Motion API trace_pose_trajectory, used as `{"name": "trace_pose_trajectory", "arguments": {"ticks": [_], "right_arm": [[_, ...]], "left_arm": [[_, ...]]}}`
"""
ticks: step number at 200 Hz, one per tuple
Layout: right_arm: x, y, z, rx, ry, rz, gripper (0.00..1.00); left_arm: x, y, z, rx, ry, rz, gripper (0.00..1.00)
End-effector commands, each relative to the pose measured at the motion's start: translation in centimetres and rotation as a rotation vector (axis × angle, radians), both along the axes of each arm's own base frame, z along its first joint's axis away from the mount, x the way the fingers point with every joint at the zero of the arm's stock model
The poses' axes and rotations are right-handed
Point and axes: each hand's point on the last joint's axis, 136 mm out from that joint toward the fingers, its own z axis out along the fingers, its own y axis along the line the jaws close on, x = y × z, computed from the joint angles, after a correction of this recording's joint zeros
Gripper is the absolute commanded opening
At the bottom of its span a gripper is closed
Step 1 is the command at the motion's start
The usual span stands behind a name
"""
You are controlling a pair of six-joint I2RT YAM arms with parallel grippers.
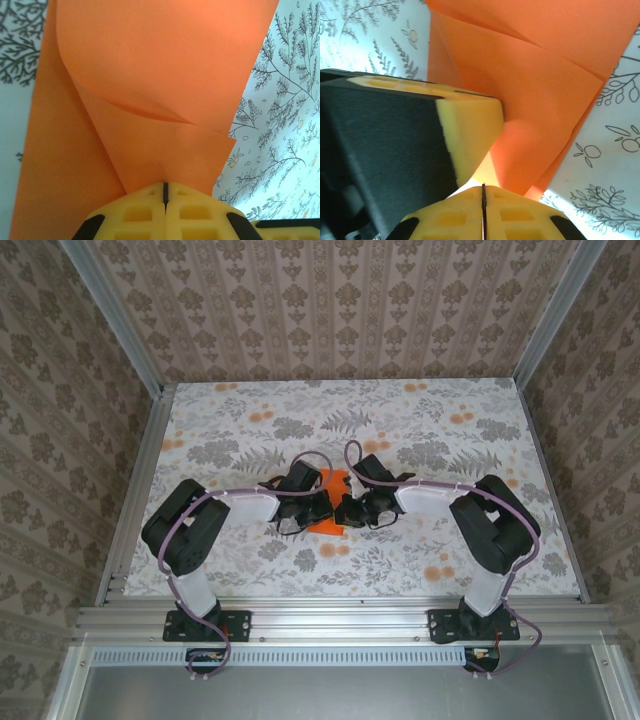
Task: Fold a paper plane with a square sheet of paper (pick it up from the middle)
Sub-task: Fold the triangle a second time at the center of the table.
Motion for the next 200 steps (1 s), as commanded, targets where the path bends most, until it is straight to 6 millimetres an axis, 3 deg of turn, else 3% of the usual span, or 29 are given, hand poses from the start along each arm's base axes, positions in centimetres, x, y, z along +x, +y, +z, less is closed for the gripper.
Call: {"name": "trace_pose_trajectory", "arguments": {"ticks": [1,51,90,132,200], "right_arm": [[-1.0,-0.3,-2.0,-0.031,0.049,-0.006,0.09],[-1.8,-2.3,-3.1,-0.136,0.061,-0.008,0.09],[-1.7,-3.5,-2.3,-0.200,0.028,-0.014,0.09],[-0.8,-3.2,0.2,-0.190,-0.054,-0.037,0.13],[-1.2,-1.3,-0.7,-0.174,-0.039,-0.013,0.22]], "left_arm": [[-2.2,2.6,-4.0,0.121,0.118,0.042,0.04],[-2.2,2.6,-4.0,0.119,0.120,0.052,0.04],[-2.2,2.6,-4.1,0.121,0.124,0.052,0.04],[-2.1,2.5,-4.0,0.113,0.125,0.054,0.05],[-2.1,2.2,-3.8,0.097,0.124,0.052,0.05]]}}
